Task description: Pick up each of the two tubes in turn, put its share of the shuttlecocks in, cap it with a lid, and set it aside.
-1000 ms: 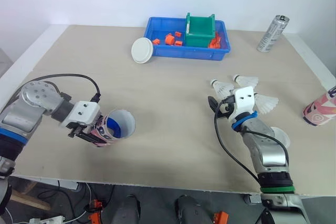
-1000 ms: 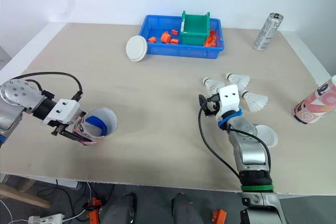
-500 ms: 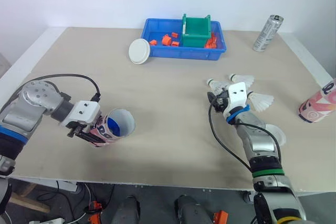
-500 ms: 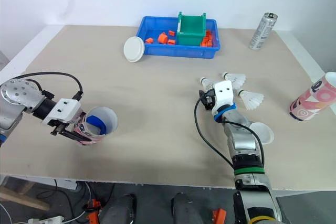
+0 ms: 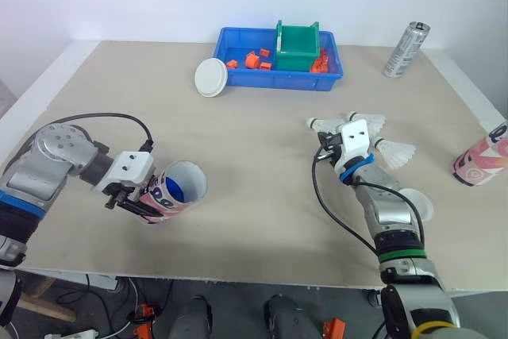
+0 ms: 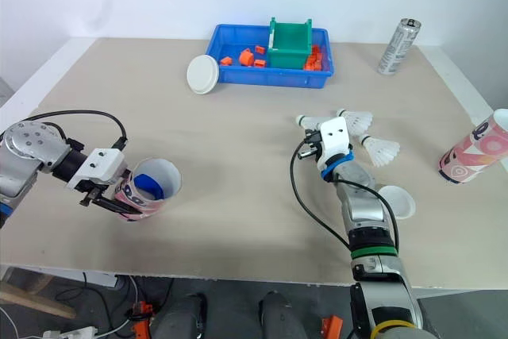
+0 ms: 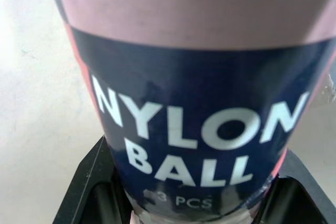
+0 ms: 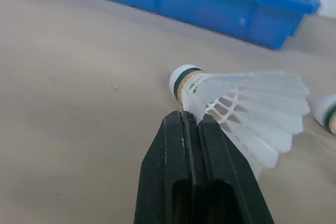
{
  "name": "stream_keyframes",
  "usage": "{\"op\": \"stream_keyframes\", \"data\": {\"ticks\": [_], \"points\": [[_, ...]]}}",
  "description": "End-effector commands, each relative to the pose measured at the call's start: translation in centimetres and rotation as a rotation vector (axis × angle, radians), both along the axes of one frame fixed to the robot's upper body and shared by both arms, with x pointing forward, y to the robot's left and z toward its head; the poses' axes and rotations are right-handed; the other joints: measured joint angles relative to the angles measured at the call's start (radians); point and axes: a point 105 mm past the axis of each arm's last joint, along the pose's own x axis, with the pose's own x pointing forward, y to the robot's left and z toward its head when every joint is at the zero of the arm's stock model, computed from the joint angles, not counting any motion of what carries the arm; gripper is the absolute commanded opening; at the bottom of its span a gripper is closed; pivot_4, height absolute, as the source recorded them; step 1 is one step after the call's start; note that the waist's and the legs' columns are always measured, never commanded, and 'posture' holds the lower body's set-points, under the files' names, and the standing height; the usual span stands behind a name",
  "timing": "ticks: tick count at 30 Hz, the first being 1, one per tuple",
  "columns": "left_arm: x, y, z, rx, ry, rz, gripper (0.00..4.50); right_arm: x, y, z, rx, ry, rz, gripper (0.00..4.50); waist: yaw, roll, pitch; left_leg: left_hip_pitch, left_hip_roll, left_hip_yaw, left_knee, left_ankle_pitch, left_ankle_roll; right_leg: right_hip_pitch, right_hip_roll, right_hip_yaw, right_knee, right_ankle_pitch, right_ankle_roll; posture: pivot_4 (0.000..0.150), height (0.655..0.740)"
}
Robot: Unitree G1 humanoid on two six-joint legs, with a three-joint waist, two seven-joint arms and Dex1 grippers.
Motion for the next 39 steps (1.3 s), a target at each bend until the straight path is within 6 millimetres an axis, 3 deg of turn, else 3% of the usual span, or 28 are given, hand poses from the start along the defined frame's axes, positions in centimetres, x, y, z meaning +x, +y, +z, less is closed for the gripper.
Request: {"op": "stream_keyframes", "data": {"ticks": [1, 6, 11, 18, 24, 29, 32, 37, 39], "points": [[-0.4, -0.7, -1.1, -0.001, 0.046, -0.023, 2.21, -2.7, 2.3, 5.2, -0.163, -0.209, 0.214, 0.08, 0.0, 0.001, 0.0, 0.0, 0.0, 0.0, 0.0, 0.0, 0.0, 0.0, -0.001, 0.0, 0.0, 0.0, 0.0, 0.15, 0.7384], [-0.1, -0.8, -1.4, -0.006, 0.068, -0.009, 2.21, -8.9, 6.9, 6.4, -0.413, -0.22, 0.638, 0.08, 0.001, 0.003, -0.001, 0.0, -0.001, 0.0, 0.0, 0.0, 0.0, 0.001, -0.001, 0.0, -0.001, -0.001, 0.002, 0.15, 0.7384], [0.3, -1.2, -1.3, -0.04, 0.094, 0.002, 2.21, -12.7, 9.8, 8.2, -0.473, -0.196, 0.884, 0.08, 0.006, 0.004, -0.001, 0.0, -0.001, -0.001, 0.001, 0.0, 0.0, 0.002, -0.001, -0.001, 0.0, -0.003, 0.006, 0.15, 0.7384], [0.6, -1.8, -1.1, -0.069, 0.125, 0.015, 2.21, -13.7, 13.0, 8.8, -0.578, -0.306, 1.032, 0.08, 0.019, 0.003, -0.001, 0.0, 0.0, -0.001, 0.003, 0.001, -0.001, 0.002, -0.001, -0.001, -0.001, -0.003, 0.008, 0.15, 0.7384], [0.9, -2.1, -0.9, -0.073, 0.131, 0.013, 2.21, -13.5, 14.4, 9.1, -0.603, -0.385, 1.077, 0.08, 0.026, 0.003, -0.001, -0.001, -0.001, -0.001, 0.003, 0.001, -0.001, 0.001, -0.002, -0.002, -0.001, -0.003, 0.007, 0.15, 0.7384], [1.2, -2.4, -0.7, -0.067, 0.126, 0.007, 2.21, -13.9, 15.5, 8.3, -0.649, -0.389, 1.15, 0.08, 0.027, 0.003, -0.001, -0.001, -0.001, -0.002, 0.003, 0.002, -0.001, 0.002, -0.002, -0.003, -0.001, -0.003, 0.007, 0.15, 0.7384], [1.3, -2.8, -0.5, -0.07, 0.123, -0.005, 2.21, -14.1, 15.8, 7.8, -0.687, -0.348, 1.195, 0.88, 0.027, 0.003, -0.001, -0.001, -0.001, -0.002, 0.003, 0.002, -0.003, 0.001, -0.002, -0.003, -0.001, -0.003, 0.007, 0.15, 0.7384], [1.3, -3.2, -0.3, -0.077, 0.122, -0.019, 2.21, -13.9, 15.3, 8.6, -0.68, -0.301, 1.197, 3.18, 0.026, 0.003, -0.001, -0.001, 0.0, -0.002, 0.002, 0.004, -0.005, 0.001, -0.002, -0.003, -0.001, -0.002, 0.008, 0.15, 0.7384], [1.3, -3.4, -0.2, -0.08, 0.122, -0.025, 2.21, -13.4, 14.5, 9.2, -0.652, -0.273, 1.168, 3.18, 0.027, 0.003, -0.001, -0.001, 0.0, -0.003, 0.002, 0.004, -0.005, 0.001, -0.002, -0.004, -0.001, -0.002, 0.007, 0.15, 0.7384]]}}
